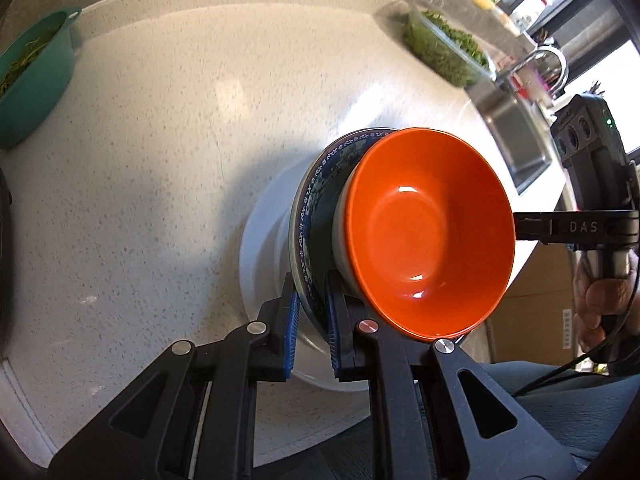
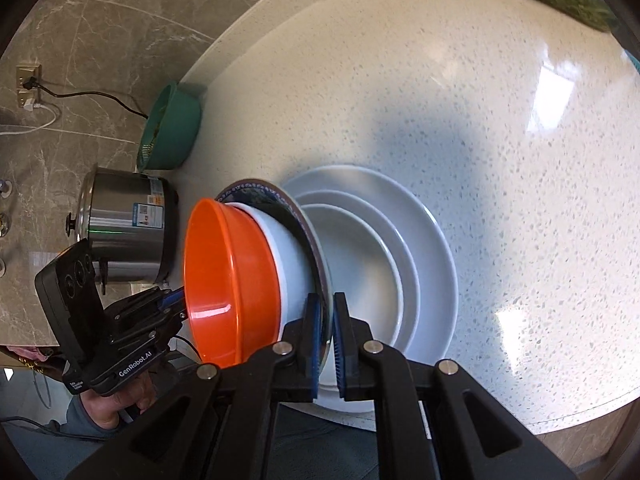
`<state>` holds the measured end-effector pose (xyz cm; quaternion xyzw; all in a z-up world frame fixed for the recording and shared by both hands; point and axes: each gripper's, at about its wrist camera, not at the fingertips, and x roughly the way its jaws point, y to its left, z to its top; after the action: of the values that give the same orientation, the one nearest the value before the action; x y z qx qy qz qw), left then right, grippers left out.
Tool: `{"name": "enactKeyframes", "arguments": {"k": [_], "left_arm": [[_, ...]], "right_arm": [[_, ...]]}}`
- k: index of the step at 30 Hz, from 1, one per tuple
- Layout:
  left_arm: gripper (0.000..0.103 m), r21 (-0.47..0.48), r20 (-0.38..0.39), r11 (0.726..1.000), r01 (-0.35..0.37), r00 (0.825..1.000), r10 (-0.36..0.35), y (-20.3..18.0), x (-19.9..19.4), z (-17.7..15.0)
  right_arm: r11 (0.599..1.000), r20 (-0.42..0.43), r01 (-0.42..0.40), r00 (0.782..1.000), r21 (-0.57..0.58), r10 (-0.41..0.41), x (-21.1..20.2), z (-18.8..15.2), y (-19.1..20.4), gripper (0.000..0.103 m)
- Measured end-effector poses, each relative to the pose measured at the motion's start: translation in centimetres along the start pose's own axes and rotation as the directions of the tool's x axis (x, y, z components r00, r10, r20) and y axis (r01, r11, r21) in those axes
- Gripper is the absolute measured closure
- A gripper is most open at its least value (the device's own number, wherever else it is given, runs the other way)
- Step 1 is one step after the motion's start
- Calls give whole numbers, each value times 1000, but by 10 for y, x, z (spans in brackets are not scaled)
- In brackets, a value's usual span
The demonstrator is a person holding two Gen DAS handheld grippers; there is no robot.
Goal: Organize plates and bowls
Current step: 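Carry the nested bowls with both grippers and lower them onto the white plate stack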
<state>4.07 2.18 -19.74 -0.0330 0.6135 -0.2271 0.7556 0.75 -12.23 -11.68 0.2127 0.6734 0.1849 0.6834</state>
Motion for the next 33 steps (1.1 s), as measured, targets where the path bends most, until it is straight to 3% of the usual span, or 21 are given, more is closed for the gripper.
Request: {"name": "enactKeyframes", "arguments": {"k": [17, 27, 28, 31, 33], "left_arm": [[92, 23, -41, 1000, -15, 999, 16, 4, 34, -5], [89, -5, -15, 999, -32, 999, 32, 4, 32, -3], [87, -8, -15, 999, -37, 999, 37, 5, 32, -4], [71, -21, -8, 997, -78, 997, 78, 8, 28, -9], [48, -50, -1, 993, -105, 994, 105, 14, 25, -10]], "right_arm": [[999, -18, 44, 999, 8, -44, 20, -8, -24, 92], [999, 2, 48, 999, -7, -48, 22, -9, -22, 91], [999, 5, 54, 999, -5, -54, 22, -10, -22, 87], [998, 14, 67, 998, 2, -67, 20, -15, -22, 87], [998, 24, 68, 997, 6, -68, 17, -16, -23, 86]]}}
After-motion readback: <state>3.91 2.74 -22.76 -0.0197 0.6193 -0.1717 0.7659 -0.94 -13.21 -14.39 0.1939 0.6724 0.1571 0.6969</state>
